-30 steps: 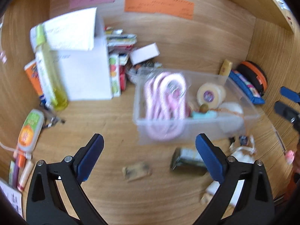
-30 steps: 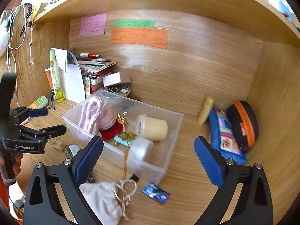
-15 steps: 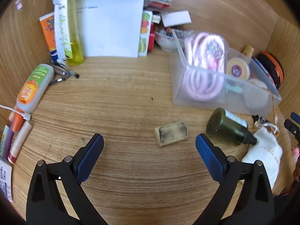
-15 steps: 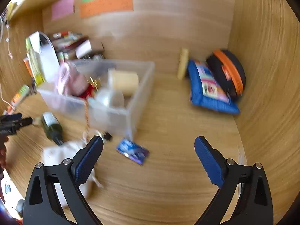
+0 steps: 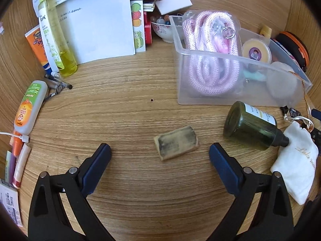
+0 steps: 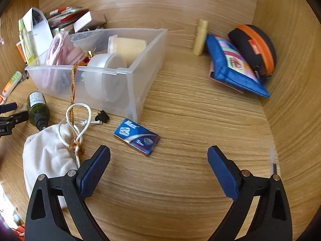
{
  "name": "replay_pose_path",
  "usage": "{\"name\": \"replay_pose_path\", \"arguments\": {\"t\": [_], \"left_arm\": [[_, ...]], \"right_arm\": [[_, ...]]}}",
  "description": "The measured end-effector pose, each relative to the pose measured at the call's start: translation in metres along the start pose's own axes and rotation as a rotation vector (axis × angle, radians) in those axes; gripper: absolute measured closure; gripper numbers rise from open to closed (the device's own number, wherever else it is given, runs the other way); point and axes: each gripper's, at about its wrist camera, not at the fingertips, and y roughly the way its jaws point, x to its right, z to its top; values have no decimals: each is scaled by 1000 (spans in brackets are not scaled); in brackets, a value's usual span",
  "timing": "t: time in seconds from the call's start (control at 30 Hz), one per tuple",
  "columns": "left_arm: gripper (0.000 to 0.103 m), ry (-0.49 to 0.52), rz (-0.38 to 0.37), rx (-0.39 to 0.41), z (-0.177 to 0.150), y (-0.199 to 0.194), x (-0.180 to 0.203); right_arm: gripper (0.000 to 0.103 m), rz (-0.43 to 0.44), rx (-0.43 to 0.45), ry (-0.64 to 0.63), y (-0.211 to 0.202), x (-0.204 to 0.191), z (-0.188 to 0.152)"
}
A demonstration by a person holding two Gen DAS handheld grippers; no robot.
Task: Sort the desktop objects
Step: 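Grasp the worn beige block with the left tool while the right tool grasps the blue Max box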
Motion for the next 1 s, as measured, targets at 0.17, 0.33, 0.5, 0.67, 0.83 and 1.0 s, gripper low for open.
{"name": "replay_pose_path", "arguments": {"t": [0.17,0.33,0.5,0.67,0.83,1.0], "left_arm": [[3,-1,-1,0,1,-1,0],[9,31,-19,8,2,-3,3],[18,48,-32,17,3,-5,7],[38,44,-29,30,5,-6,8],[56,57,-29,35,5,-8,13],[58,101,-14,49,3,-10,20]], "right_arm": [[9,-12,-11,-27,10,-11,6],[19,1,-28,-12,16,-9,8],[29,32,-31,30,17,-2,8],[40,59,-23,35,15,-3,7],[53,73,-12,22,12,-12,6],[61,84,-6,21,9,-15,4]]}}
